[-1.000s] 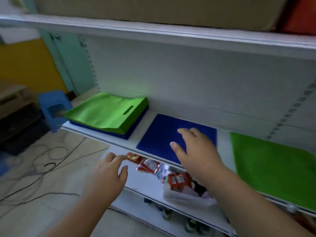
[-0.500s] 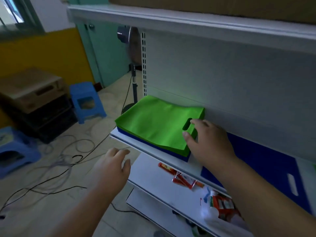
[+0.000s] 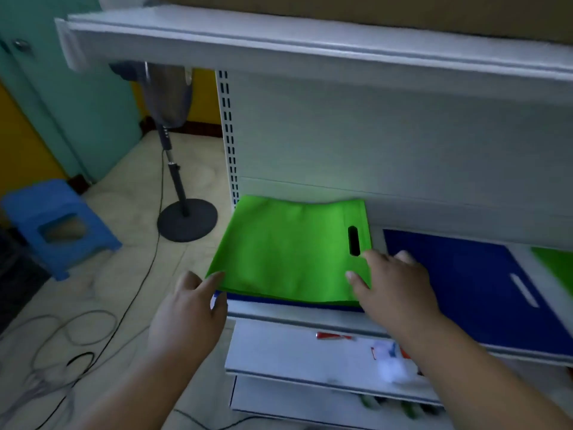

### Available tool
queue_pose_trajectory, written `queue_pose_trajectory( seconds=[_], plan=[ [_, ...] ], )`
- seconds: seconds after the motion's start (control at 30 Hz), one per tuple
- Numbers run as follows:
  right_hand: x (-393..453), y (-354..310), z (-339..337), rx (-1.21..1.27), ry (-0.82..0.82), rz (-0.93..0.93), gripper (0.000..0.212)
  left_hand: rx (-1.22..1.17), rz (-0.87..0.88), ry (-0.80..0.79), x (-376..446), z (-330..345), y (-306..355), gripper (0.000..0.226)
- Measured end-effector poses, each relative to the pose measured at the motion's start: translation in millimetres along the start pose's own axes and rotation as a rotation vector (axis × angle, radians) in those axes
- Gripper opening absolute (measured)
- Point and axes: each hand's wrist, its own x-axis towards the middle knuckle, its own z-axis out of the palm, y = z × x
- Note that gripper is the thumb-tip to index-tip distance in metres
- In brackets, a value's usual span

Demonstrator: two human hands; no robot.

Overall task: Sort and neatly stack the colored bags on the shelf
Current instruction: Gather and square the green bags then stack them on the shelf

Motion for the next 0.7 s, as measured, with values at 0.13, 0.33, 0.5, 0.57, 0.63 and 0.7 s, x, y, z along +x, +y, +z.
queue_pose_trajectory(
  seconds=[0.13,0.33,0.5,0.57,0.63,0.7],
  plan=[
    [-16.1,-12.9,13.4,-0.05,0.077,0.069,0.036,-0.013,0.04,-0.069,17.6,-0.2,-13.6,0.034],
    [-27.0,-22.0,20.7,-0.048,0.072,0.131,0.037,-0.09,0.07,-0.118,28.6,-8.9,-17.9,0.032],
    [-39.2,-35.3,22.1,-0.166,0.073,0.037,0.05,-0.147,0.089,-0.076,35.7,-18.4,-29.2,0.023],
    [-46.3,-39.3,21.2,-0.106,0.095,0.045,0.051,-0.17,0.067,-0.07,37.0,-24.6,-31.7,0.012],
    [-51.4,-37.0,19.2,0.029,0.185,0.121,0.047,-0.251,0.006,-0.059,39.2,-31.3,-31.8,0.008],
    [-55.2,-35.8,14.1,0.153,0.22,0.256,0.045,-0.331,-0.08,-0.092,42.1,-34.3,-34.1,0.011]
  ],
)
